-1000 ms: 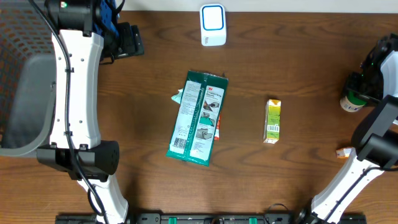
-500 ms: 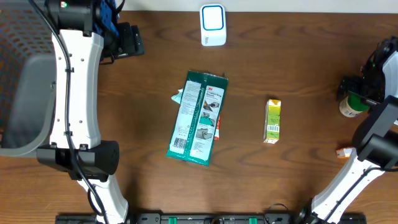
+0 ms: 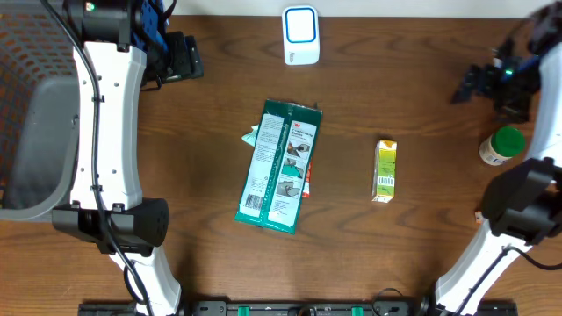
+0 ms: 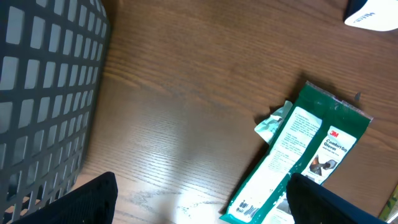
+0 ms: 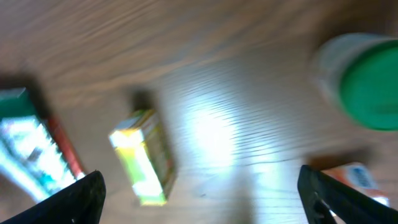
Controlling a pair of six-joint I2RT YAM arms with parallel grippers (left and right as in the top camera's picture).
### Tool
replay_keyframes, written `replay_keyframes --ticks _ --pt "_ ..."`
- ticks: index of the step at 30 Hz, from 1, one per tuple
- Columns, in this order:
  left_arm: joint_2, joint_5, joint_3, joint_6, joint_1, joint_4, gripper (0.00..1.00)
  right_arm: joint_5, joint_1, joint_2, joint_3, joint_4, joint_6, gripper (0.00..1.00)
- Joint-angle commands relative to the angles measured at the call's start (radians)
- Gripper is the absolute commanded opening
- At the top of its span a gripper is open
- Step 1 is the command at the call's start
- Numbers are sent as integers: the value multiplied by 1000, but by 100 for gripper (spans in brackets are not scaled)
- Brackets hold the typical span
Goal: Scan the item barcode
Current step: 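Grasp the POKKA green tea carton with the right gripper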
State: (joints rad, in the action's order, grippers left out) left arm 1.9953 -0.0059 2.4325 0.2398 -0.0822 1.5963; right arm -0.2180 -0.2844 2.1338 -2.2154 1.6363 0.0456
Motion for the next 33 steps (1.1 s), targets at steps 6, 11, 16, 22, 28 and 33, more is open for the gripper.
replay_keyframes --ticks 6,11,16,22,28,33 --pt "-17 -3 0 10 0 3 87 -108 157 -8 106 40 -69 73" --pt "-17 -3 0 10 0 3 87 -116 236 -13 197 -3 -71 50" --pt "-17 -3 0 10 0 3 87 -116 271 -85 315 -58 -69 47" --pt "-17 -3 0 10 0 3 87 -116 256 -334 593 -261 -5 41" --pt "-17 -3 0 10 0 3 87 -85 249 -471 889 -473 101 5" --pt "-17 -3 0 10 0 3 87 7 249 -466 1099 -641 187 1"
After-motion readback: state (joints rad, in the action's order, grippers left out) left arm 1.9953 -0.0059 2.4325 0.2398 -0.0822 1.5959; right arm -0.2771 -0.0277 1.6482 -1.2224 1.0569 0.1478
